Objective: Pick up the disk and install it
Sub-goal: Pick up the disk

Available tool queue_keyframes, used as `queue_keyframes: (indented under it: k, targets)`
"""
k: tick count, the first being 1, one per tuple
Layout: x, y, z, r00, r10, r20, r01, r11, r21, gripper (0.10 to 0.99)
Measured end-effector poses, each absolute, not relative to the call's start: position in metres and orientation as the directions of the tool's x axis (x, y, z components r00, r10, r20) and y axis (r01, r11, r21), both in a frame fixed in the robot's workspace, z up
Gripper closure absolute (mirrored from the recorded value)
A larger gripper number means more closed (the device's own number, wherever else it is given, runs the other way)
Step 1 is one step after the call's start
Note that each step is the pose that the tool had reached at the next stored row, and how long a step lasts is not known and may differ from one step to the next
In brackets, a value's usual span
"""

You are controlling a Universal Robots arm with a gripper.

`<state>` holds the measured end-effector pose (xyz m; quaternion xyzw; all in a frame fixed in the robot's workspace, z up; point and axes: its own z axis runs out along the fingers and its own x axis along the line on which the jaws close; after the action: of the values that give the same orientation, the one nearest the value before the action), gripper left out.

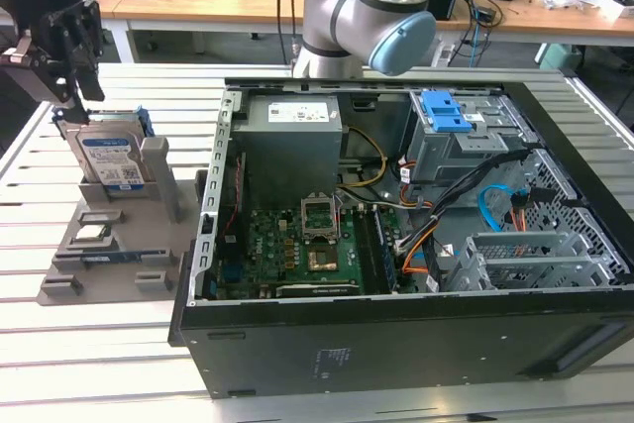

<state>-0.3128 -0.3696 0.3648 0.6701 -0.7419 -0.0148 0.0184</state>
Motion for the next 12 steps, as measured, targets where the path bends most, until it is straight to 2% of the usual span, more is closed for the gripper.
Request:
queue_keyframes:
  k: [12]
  targets:
    - [-0.308, -0.357, 0.354, -0.096, -0.995, 0.007, -0.994, 0.097, 0.047, 0.604]
